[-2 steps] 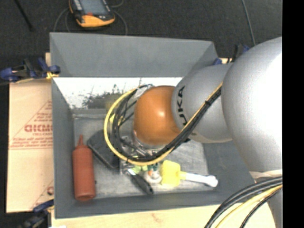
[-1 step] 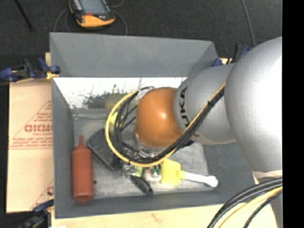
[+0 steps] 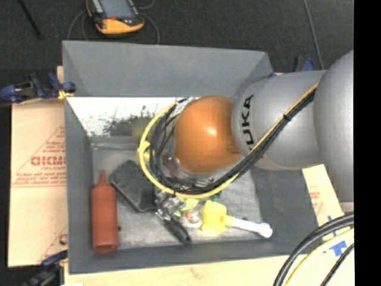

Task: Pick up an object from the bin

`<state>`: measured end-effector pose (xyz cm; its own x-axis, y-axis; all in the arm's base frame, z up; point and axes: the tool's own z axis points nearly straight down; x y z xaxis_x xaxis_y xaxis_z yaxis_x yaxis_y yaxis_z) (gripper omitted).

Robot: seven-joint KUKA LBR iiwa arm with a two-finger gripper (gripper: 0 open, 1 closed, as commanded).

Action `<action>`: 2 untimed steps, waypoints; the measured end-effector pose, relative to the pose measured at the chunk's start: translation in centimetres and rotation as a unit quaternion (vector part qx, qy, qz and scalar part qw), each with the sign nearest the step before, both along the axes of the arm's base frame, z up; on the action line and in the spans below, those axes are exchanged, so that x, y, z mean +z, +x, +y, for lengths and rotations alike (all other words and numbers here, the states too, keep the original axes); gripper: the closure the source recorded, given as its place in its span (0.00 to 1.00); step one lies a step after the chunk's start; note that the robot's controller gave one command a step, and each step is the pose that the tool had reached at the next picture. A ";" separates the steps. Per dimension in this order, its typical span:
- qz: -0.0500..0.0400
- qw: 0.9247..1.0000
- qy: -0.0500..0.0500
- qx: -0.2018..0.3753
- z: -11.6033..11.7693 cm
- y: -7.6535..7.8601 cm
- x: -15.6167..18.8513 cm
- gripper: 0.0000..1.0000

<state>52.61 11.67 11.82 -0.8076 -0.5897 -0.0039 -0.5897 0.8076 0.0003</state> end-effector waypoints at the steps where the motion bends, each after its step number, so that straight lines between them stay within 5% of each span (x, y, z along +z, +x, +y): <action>1: 0.000 1.000 0.000 -0.001 0.0 0.0 0.0 1.00; 2: 0.005 1.000 -0.002 0.009 -0.3 0.0 3.8 1.00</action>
Offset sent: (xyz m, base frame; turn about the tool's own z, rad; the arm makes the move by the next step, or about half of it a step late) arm 0.0071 -0.0081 0.1675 -0.0641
